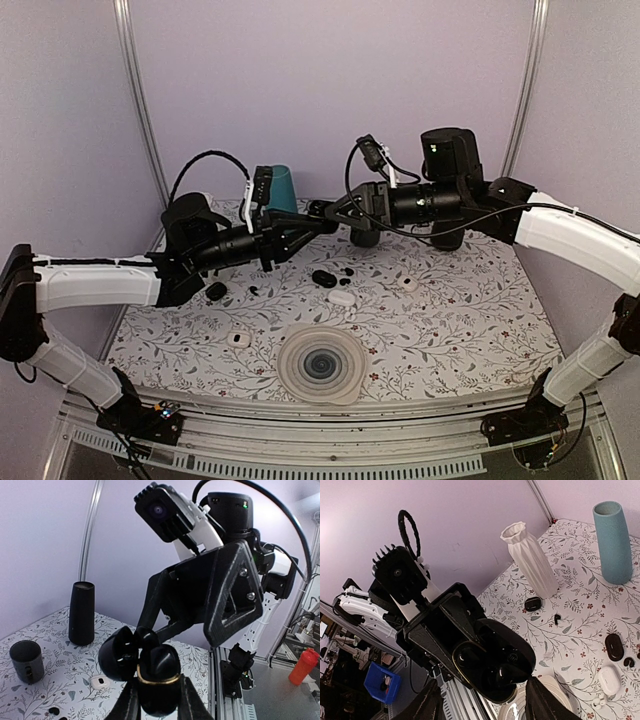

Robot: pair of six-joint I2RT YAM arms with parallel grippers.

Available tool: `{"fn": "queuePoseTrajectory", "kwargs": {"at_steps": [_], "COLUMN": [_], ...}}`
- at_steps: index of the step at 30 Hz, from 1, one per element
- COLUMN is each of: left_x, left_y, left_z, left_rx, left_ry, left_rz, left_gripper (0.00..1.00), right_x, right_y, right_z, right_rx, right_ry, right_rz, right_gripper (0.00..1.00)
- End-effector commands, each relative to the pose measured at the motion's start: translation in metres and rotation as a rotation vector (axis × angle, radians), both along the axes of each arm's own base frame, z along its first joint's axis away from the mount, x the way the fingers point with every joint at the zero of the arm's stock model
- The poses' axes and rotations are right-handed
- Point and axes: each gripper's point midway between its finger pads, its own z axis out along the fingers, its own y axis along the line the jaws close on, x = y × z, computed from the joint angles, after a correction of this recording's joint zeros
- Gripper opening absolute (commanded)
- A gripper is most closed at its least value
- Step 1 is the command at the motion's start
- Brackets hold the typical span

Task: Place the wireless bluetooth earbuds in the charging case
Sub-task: Adjust the right earbud in the right side groove of the charging case.

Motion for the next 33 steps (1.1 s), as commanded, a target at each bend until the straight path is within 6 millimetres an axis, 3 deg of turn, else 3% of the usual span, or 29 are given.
{"fn": "queuePoseTrajectory", "kwargs": {"at_steps": [1, 21, 30, 33], "left_x": [-0.005, -0.007, -0.012, -0.013], "left_y": [-0.006, -0.012, -0.012, -0.012], "left_z": [0.004, 0.001, 0.001, 0.001], "left_rx": [-0.004, 0.021, 0.024, 0.022], "left_ry": [-0.004, 0.000, -0.007, -0.008], "left_rz": [-0.059, -0.102, -0.124, -0.131], "left_gripper": [0.00, 0.00, 0.00, 0.00], "right_x": [0.000, 0.016, 0.017, 0.018], "right_y": [0.007, 0.007, 0.010, 0.009], "right_z": [0.012, -0.004, -0.013, -0.016], "right_rx": [0.030, -0.029, -0.074, -0.087], "right_ry": [-0.059, -0.097, -0.124, -0.135], "right_rz": [0.033, -0.033, -0.032, -0.033], "right_gripper": [0.56, 0.26, 0.24, 0.16]}}
